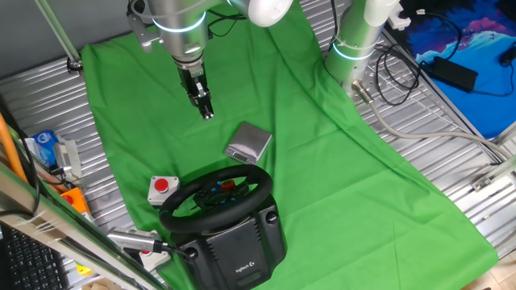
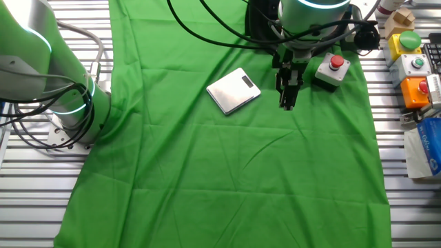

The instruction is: Rotate the steering wheel 90 degrees counterclockwise

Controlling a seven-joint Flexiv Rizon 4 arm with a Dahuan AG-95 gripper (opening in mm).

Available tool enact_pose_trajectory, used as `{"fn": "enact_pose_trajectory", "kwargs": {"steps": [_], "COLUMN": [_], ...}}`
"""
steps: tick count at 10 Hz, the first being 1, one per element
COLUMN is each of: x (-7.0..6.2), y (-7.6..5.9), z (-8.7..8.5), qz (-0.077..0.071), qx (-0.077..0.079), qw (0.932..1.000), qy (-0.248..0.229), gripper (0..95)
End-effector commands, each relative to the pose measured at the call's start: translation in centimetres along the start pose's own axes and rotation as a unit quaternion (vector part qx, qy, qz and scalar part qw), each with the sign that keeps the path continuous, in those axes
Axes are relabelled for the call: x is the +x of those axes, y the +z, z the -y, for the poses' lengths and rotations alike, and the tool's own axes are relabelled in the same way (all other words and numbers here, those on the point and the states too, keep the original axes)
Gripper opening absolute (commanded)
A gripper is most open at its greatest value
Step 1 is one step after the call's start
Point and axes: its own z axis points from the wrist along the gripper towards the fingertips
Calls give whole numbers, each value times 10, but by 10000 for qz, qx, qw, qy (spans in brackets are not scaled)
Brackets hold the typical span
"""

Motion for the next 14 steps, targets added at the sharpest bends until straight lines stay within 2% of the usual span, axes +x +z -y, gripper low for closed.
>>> {"fn": "enact_pose_trajectory", "kwargs": {"steps": [1, 6, 8, 9, 11, 13, 14], "x": [0, 0, 0, 0, 0, 0, 0], "y": [0, 0, 0, 0, 0, 0, 0], "z": [0, 0, 0, 0, 0, 0, 0], "qz": [55, 47, 38, 61, 77, 81, 101], "qx": [-113, -64, -69, -124, -534, -989, -1168], "qw": [9997, 9995, 9993, 9986, 9958, 9900, 9874], "qy": [-224, -290, -364, -511, -739, -1004, -1059], "gripper": [0, 0, 0, 0, 0, 0, 0]}}
